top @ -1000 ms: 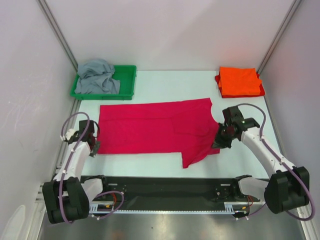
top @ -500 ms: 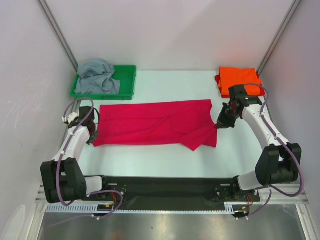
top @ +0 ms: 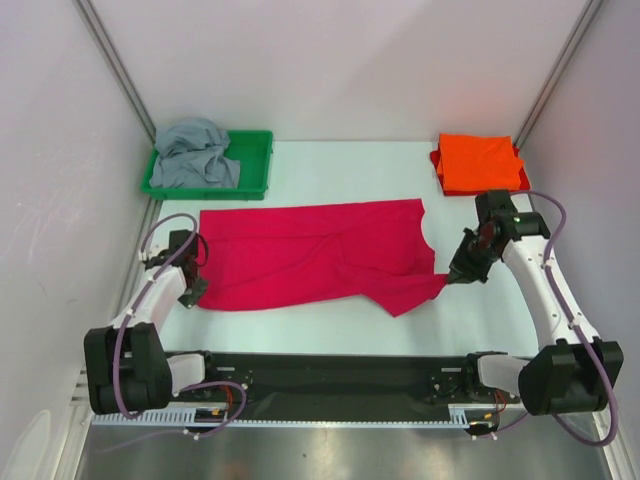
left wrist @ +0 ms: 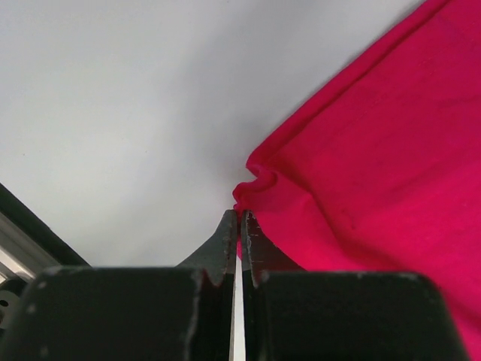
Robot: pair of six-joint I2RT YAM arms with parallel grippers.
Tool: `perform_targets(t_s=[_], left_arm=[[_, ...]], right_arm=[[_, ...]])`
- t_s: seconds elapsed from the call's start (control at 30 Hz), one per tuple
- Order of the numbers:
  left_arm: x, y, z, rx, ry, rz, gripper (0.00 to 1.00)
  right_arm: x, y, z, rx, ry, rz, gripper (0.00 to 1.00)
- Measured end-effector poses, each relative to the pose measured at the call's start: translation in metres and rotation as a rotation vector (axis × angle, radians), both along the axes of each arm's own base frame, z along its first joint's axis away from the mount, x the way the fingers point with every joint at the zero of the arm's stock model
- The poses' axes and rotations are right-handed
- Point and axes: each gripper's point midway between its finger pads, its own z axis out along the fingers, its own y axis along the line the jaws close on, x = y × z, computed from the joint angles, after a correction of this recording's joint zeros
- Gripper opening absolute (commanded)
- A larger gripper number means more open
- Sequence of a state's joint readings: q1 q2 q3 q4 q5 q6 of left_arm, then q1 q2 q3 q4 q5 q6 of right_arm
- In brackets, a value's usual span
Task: Fold and stack the t-shirts
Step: Fold the tshirt
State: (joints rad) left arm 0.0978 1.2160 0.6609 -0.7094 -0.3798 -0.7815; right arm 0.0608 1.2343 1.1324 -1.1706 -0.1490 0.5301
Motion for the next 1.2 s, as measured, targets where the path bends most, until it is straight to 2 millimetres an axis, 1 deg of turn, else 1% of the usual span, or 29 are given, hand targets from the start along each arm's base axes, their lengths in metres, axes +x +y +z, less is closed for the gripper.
perform_targets(t_s=[0.13, 0.3, 0.5, 0.67, 0.77, 0.87, 0.97, 1.03, 1.1, 1.2], left_arm=[[-0.009, -0.001, -0.007, -0.004, 0.022, 0.004, 0.0], [-0.017, -0.003, -0.01, -0.011, 0.034, 0.024, 0.0], [-0.021, -0.004, -0.006, -0.016, 0.021, 0.056, 0.0], [-0.025, -0.004, -0.006, -0.017, 0.027, 0.082, 0.0], [-0.027, -0.003, -0.006, -0.015, 0.035, 0.086, 0.0], [-0.027, -0.002, -0.004, -0.007, 0.038, 0.084, 0.0], [-0.017, -0.001, 0.005, 0.0, 0.012, 0.063, 0.0], [-0.005, 0.001, 0.015, 0.009, -0.022, 0.045, 0.0], [0.008, 0.004, 0.025, 0.025, -0.054, 0.028, 0.0], [0.023, 0.008, 0.033, 0.044, -0.076, 0.0, 0.0]], right_arm=[[-0.021, -0.003, -0.005, -0.01, 0.049, -0.016, 0.0], [-0.039, -0.012, -0.013, -0.035, 0.118, -0.044, 0.0], [-0.053, -0.028, -0.016, -0.059, 0.142, -0.115, 0.0], [-0.069, -0.029, -0.024, -0.055, 0.173, -0.12, 0.0], [-0.073, -0.028, -0.028, -0.051, 0.187, -0.108, 0.0], [-0.067, -0.026, -0.028, -0.037, 0.172, -0.089, 0.0], [-0.055, -0.023, -0.025, -0.019, 0.165, -0.058, 0.0], [-0.041, -0.021, -0.021, -0.021, 0.159, -0.026, 0.0], [-0.023, -0.021, -0.017, -0.031, 0.14, 0.005, 0.0], [0.01, -0.02, -0.009, -0.04, 0.1, 0.045, 0.0]])
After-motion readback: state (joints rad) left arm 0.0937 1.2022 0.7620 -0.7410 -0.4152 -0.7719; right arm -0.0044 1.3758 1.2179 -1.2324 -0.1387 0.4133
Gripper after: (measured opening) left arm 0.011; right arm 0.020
